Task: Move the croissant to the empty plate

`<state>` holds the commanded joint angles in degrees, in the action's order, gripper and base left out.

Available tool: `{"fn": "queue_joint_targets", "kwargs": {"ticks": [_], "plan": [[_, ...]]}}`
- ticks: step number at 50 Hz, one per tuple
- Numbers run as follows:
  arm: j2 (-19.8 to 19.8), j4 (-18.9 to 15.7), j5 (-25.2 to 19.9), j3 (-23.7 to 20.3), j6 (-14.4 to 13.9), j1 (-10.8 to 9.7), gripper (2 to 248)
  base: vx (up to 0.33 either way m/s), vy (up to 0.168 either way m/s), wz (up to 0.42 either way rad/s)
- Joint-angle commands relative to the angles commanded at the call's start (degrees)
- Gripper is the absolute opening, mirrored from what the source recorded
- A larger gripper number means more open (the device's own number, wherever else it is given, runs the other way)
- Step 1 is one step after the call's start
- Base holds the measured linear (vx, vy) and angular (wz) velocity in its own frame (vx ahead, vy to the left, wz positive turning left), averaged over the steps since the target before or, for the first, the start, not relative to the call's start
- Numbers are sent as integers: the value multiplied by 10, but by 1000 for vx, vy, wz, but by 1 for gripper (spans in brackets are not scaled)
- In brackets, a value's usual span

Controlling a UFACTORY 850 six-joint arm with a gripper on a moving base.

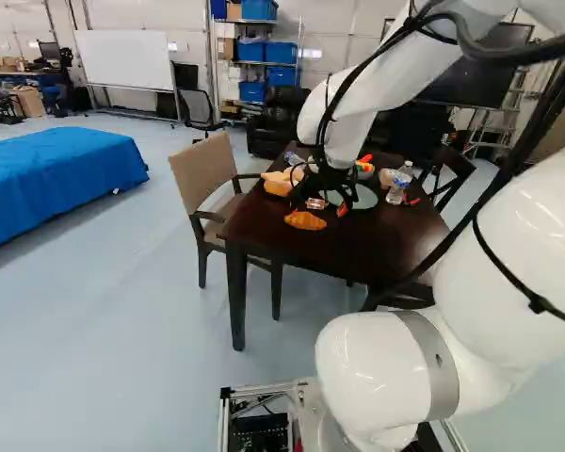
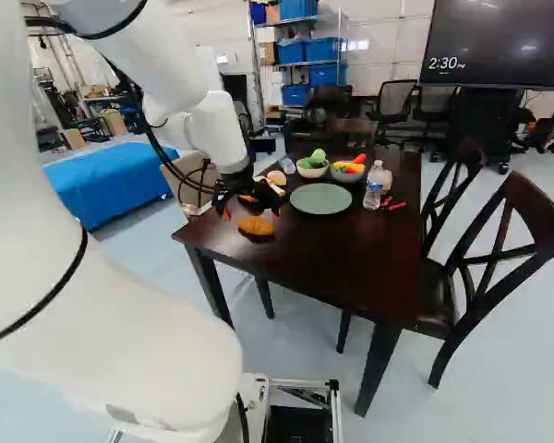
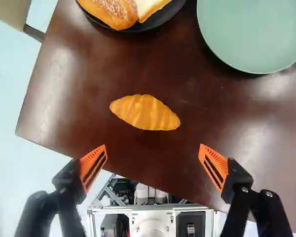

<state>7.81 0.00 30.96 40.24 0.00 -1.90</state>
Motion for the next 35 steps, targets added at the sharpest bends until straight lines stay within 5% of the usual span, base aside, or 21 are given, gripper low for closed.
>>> {"fn": "queue_joint_targets", "kwargs": {"ticks": [35], "plan": [[-72,0,39,69,0,2,247,0,0,0]]}}
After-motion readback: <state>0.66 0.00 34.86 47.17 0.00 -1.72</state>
